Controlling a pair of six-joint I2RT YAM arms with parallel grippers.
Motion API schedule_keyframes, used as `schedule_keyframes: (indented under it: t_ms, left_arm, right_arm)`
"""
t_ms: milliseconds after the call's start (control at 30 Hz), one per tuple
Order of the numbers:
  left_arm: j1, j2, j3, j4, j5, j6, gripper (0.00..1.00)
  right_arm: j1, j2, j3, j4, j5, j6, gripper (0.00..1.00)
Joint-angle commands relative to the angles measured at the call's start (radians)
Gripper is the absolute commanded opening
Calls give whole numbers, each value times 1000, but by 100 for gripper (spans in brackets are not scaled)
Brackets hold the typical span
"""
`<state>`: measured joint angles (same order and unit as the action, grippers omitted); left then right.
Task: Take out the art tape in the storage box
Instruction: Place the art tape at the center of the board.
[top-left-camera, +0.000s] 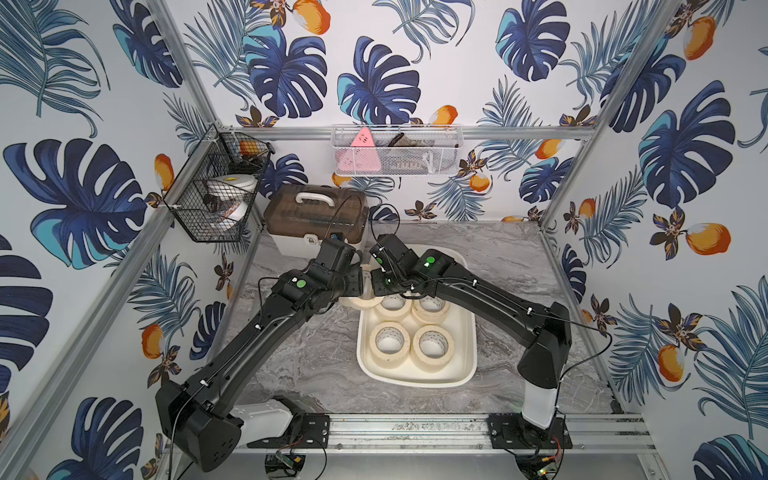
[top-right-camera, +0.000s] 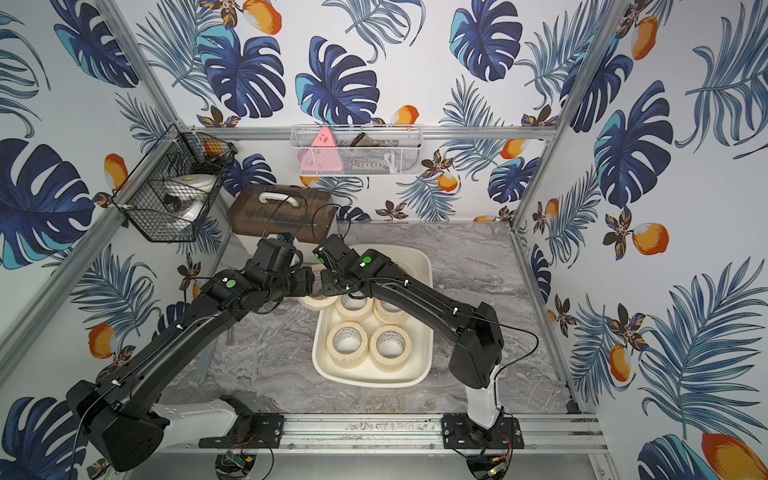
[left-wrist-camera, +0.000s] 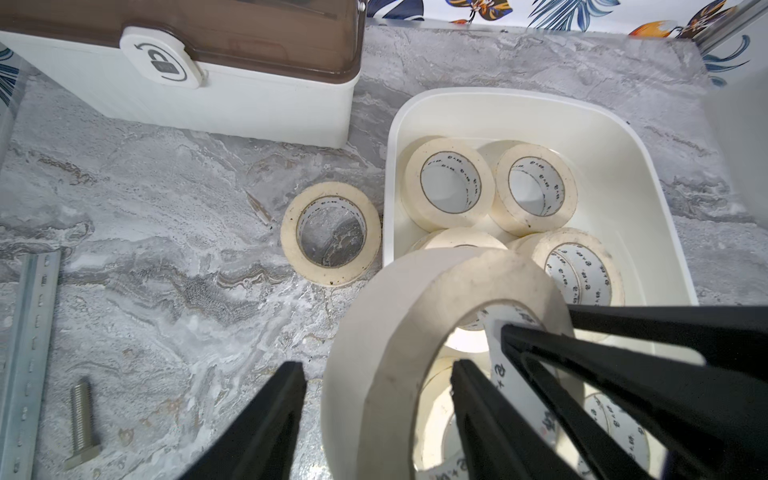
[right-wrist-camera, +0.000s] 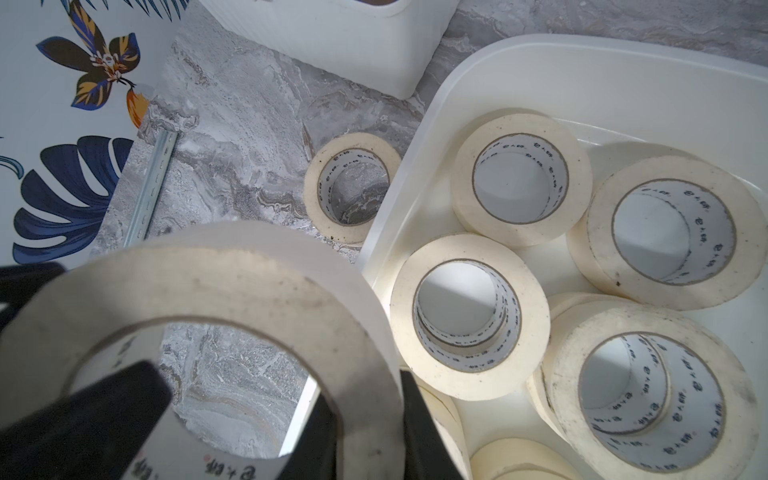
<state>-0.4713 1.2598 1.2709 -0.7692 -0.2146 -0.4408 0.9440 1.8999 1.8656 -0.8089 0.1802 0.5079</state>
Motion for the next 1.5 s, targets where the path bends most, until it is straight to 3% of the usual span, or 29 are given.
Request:
schedule_keyframes:
  t_ms: [0,167,233,333,600,833,1067,1233,1467]
  left_arm:
    - [0,8,-5,-2,-4,20,55]
    - [-2,12,-10,1,-10,15,32]
    - [-1,9,-14,6,-8,14,22]
    - [0,7,-21,17,-1,12,14]
    - [-1,10,-30,36,3,-8,0]
    - [0,20,-21,38,-87,-58,0]
    - [16,28,-19,38,-309,-177,0]
    - [92,35,-57,79,-359,-270,0]
    - [251,81,-128,152,-315,-359,0]
  right_arm:
    - [6,-9,5,-5,25,9,0]
    - [12,-18,-6,-2,30,10,6]
    - [12,-21,-9,-4,29,12,13]
    - [12,-32,-19,3,19,7,29]
    - [12,-107,-82,47,-6,-3,48]
    - [12,-198,-150,70,4,7,61]
    - [7,-285,-224,82,54,4,67]
    - [-10,-324,-275,85,72,8,67]
    - [-53,-358,-336,92,49,22,67]
